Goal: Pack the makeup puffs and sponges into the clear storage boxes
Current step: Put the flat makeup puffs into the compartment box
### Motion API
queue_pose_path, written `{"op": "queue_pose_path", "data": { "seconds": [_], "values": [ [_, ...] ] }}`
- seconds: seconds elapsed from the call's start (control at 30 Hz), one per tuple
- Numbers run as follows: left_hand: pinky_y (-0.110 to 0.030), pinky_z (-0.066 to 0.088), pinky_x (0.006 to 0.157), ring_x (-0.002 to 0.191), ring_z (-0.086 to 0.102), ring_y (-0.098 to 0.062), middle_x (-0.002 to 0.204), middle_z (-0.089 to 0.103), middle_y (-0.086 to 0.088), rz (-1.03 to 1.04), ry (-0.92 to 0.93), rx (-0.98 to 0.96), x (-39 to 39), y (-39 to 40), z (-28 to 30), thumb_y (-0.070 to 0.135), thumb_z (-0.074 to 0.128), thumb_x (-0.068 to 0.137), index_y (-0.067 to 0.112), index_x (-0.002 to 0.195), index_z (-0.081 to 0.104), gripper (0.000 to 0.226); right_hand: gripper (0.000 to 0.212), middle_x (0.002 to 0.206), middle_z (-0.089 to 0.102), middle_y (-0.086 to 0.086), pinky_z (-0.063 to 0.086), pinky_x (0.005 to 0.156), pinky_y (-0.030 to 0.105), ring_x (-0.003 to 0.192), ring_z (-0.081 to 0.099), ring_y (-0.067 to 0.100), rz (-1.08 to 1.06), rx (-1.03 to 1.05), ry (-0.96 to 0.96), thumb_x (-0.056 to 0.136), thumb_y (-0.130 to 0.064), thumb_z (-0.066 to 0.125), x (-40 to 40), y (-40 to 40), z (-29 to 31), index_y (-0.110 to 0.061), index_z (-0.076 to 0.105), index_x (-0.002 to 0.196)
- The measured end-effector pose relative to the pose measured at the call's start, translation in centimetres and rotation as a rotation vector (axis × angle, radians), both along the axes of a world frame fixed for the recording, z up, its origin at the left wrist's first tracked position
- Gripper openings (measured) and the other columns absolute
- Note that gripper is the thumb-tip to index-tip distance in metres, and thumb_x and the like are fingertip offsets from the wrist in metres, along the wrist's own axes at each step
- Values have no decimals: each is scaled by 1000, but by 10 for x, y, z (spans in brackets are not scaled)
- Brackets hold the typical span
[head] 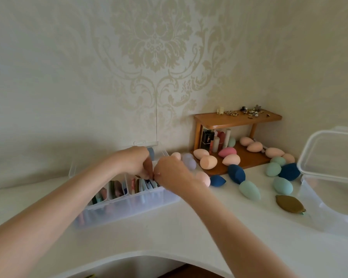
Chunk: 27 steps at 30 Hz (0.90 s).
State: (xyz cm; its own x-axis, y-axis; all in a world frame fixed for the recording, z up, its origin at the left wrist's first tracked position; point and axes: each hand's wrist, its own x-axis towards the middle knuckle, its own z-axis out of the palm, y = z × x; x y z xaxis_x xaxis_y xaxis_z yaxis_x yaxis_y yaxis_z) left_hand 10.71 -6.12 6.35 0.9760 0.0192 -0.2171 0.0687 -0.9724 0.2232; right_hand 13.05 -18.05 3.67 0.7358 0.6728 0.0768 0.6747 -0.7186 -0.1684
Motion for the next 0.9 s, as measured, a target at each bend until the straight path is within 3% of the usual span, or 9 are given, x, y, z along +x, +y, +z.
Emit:
{"op": "queue_pose_path", "data": {
  "seconds": [0.07, 0.13, 0.2, 0.3, 0.47, 0.53, 0.67, 0.83, 0.9],
  "values": [
    [-24, 50, 85, 84, 63, -10, 97, 73, 2, -32, 48, -24, 0, 5, 3, 11, 66, 83, 11, 98, 74, 17, 30, 97, 68, 7, 50, 77, 21, 85, 65, 21, 2, 124, 155, 95, -10, 43, 4, -16, 17, -14, 67, 112],
    [-19, 51, 75, 73, 59, -5, 85, 69, 7, -51, 121, -49, -1, 9, 6, 9, 66, 83, 9, 97, 74, 16, 31, 106, 70, 8, 53, 70, 19, 71, 64, 14, -43, 308, 187, 95, -5, 43, 13, -37, 32, -11, 67, 113],
    [-12, 51, 66, 70, 58, -3, 77, 64, 9, -35, 192, -81, 0, 12, 9, 8, 65, 84, 6, 97, 73, 15, 30, 105, 70, 11, 49, 64, 13, 61, 54, 7, -103, 399, 122, 94, -2, 43, 28, -55, 38, -6, 69, 108],
    [-13, 52, 61, 68, 59, -3, 78, 64, 5, -1, 211, -120, -2, 12, 13, 9, 63, 86, 6, 97, 70, 14, 25, 94, 70, 13, 50, 69, 25, 64, 56, 13, -173, 378, 168, 92, -4, 47, 40, -66, 27, -6, 70, 102],
    [-22, 47, 78, 82, 57, -7, 85, 61, 14, -124, 26, 3, -12, 9, 13, 23, 66, 83, 21, 91, 65, 8, 15, 79, 68, -10, 53, 74, 18, 65, 60, -3, 17, 408, 266, 85, -28, 65, 26, -52, 3, -19, 73, 95],
    [-14, 42, 71, 81, 53, -4, 82, 54, 18, -146, -7, 7, -15, 6, 10, 22, 66, 83, 17, 99, 66, 17, 15, 72, 59, -13, 44, 60, 8, 63, 56, -4, 80, 368, 295, 82, -26, 69, 17, -40, -1, -17, 73, 93],
    [-10, 38, 66, 74, 51, 3, 88, 61, 13, -146, -102, -26, -16, 2, 2, 22, 65, 84, 19, 100, 69, 17, 23, 96, 54, 2, 27, 55, 11, 85, 45, 13, 55, 155, 158, 86, -29, 62, 11, -26, -6, -20, 68, 108],
    [-18, 37, 62, 62, 47, -8, 71, 59, 11, -129, 30, -24, -11, -12, -9, 28, 61, 86, 23, 97, 73, 17, 23, 108, 59, 15, 32, 50, 16, 79, 50, 19, -7, 21, 148, 88, -17, 55, 3, -16, -6, -10, 66, 107],
    [-22, 38, 66, 64, 46, -12, 72, 57, 4, -106, 97, 45, -4, -16, -8, 30, 60, 85, 23, 80, 70, 13, 23, 107, 59, 17, 35, 51, 18, 79, 52, 21, 6, -2, 180, 87, -16, 56, 4, -18, -4, -8, 66, 106]
  ]
}}
